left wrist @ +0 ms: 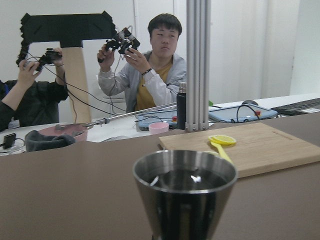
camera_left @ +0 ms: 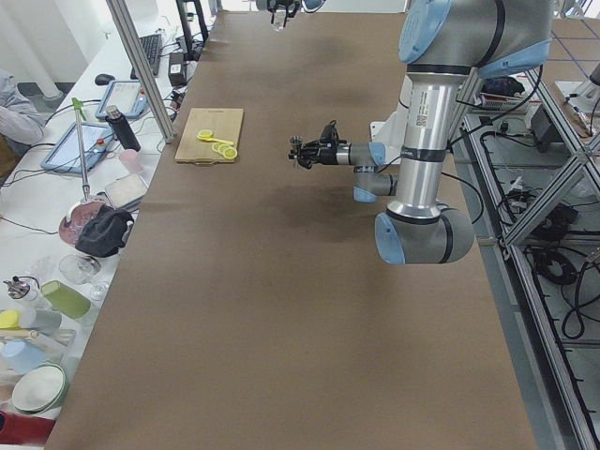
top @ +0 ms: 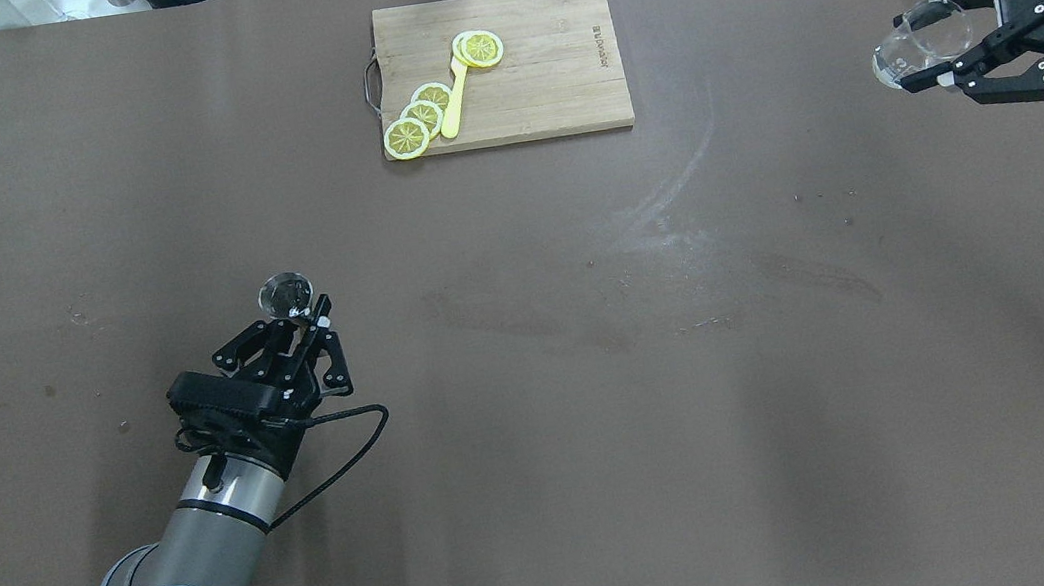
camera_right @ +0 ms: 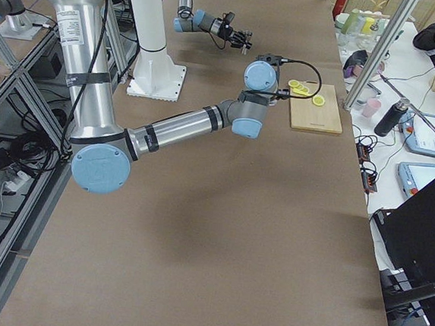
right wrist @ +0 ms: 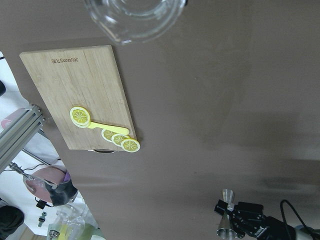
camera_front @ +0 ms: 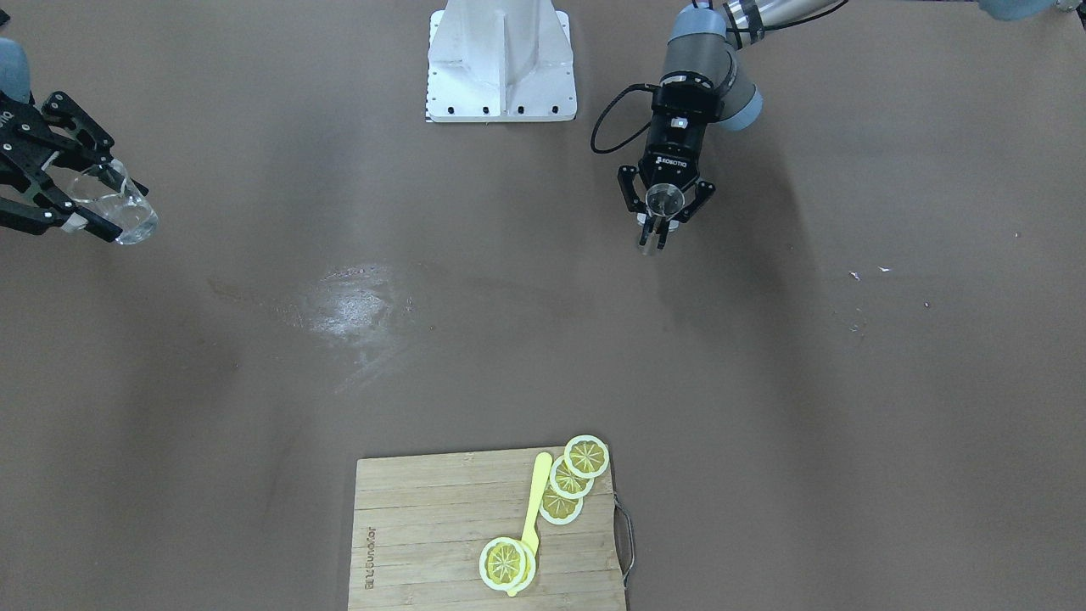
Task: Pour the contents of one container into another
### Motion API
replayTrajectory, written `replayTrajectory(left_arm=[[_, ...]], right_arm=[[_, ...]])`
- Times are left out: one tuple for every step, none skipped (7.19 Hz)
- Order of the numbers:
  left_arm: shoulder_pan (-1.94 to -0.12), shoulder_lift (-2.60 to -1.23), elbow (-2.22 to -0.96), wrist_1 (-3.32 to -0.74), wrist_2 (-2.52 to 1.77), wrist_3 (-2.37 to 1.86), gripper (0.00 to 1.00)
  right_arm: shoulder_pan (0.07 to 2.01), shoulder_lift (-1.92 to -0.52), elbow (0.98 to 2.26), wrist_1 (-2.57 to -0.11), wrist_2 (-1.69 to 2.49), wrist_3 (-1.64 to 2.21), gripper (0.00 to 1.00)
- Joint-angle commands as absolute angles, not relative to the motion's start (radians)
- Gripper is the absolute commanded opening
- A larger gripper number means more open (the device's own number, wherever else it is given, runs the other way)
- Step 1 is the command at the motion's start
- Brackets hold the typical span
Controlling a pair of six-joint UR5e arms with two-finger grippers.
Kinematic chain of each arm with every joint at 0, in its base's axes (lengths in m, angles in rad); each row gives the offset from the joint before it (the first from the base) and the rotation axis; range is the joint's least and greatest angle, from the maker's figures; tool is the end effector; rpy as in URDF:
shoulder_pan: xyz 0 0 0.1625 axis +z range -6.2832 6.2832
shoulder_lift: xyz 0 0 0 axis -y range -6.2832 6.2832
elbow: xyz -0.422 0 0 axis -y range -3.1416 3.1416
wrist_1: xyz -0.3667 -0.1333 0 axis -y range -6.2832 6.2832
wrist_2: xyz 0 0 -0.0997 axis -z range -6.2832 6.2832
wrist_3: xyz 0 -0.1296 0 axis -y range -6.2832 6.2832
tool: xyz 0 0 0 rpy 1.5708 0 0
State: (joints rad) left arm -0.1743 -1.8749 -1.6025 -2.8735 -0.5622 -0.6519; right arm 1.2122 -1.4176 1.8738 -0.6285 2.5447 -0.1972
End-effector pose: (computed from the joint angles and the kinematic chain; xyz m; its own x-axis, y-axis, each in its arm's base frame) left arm 0.4845 -0.3320 0.3402 0.6939 0.3081 -0.6508 0.6134 0.2204 0.7584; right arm -0.1449 -0.4609 0.3323 0.2239 -0.9731 -0.0540 0.1061 -0.0307 0.9939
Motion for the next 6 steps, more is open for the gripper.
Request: replayTrajectory(left_arm=[[-0.221, -2.027, -1.554, -2.875, -0.658, -0.488, 0.00], [-0.225, -2.137, -1.469, -2.869, -0.678, -0.477, 0.00], [-0.225, -2.210, -1.410, -2.866, -0.683, -0.476, 0.00], [-0.230, -2.247, -1.373, -2.856, -0.681, -0.409, 0.00], [-0.236, -2.267, -1.370, -2.853, -0.681, -0.338, 0.00], [-0.257, -2.301, -1.356, -2.835, -0.692, -0.337, 0.00]], right_arm=[[1.250, -1.430, 1.930, -0.638, 2.626, -0.190, 0.00], [1.250, -1.428, 1.936, -0.638, 2.635, -0.190, 0.00], [1.252, -1.431, 1.933, -0.635, 2.660, -0.196, 0.00], [1.252, -1.434, 1.927, -0.634, 2.672, -0.198, 0.00], [1.250, -1.422, 1.919, -0.640, 2.672, -0.198, 0.00], [1.249, -1.422, 1.908, -0.637, 2.672, -0.198, 0.00]])
